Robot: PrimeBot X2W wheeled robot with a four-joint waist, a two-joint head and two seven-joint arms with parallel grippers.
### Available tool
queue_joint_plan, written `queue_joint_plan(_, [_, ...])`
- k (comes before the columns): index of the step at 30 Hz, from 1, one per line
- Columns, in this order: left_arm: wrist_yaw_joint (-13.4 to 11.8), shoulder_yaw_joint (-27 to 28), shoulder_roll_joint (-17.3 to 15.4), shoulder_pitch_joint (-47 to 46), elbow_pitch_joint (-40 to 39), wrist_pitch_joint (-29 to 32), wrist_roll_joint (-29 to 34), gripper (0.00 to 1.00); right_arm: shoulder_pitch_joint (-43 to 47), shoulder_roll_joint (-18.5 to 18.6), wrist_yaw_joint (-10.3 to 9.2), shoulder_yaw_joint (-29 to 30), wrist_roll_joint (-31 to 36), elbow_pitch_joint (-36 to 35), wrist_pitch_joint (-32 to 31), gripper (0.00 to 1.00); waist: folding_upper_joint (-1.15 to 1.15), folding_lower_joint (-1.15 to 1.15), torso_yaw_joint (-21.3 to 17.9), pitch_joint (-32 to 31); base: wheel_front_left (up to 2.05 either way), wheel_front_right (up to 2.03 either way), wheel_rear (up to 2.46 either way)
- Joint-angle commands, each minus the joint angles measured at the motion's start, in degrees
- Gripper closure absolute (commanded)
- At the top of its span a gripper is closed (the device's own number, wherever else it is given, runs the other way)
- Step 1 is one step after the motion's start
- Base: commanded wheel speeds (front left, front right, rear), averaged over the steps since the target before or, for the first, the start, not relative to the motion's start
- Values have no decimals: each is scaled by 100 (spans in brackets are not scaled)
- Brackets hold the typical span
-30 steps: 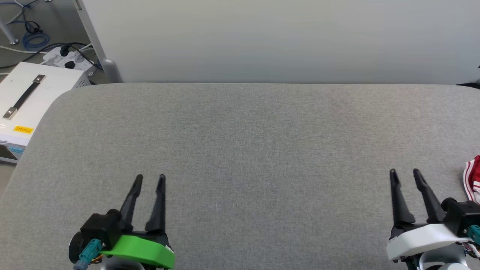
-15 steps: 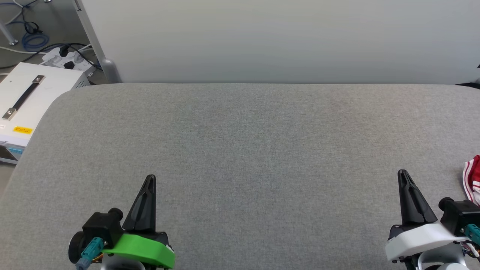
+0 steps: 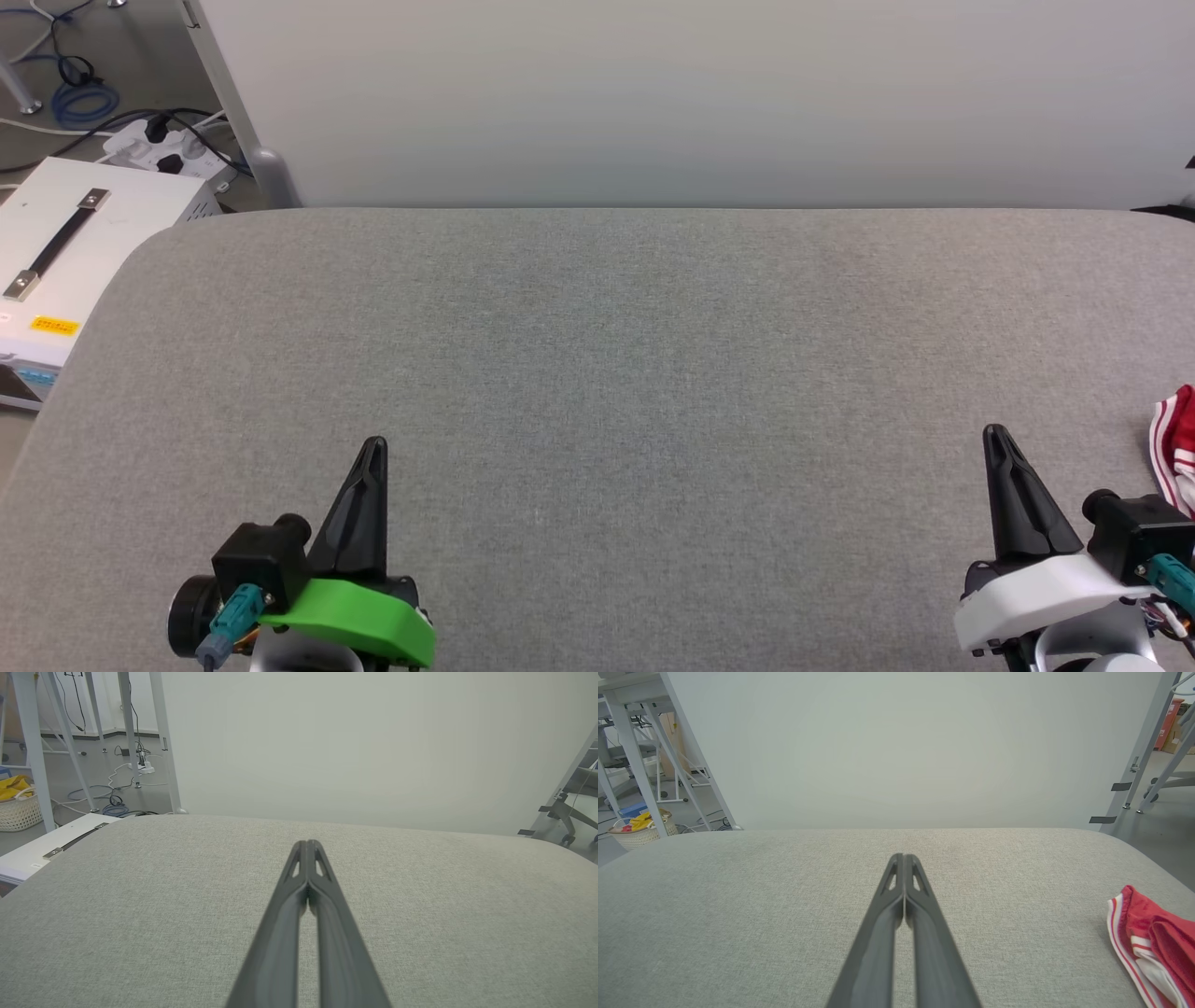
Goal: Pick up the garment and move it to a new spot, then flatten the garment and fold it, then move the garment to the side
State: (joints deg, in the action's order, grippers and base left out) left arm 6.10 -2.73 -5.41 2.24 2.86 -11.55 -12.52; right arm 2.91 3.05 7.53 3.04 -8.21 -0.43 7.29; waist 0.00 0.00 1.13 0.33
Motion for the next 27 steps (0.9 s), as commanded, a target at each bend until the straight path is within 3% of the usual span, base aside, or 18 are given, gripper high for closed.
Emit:
queue_joint_plan(1, [-44, 31, 34, -47, -32, 26, 87, 100, -63, -2, -1, -22, 67, 7, -20, 100, 0, 0, -1, 0, 0, 0, 0])
queue_joint_plan(27, [-193, 95, 92, -93, -99, 324, 395, 100, -123, -6, -2, -96, 266, 17, -207, 100, 0, 0, -31, -9, 0, 0, 0])
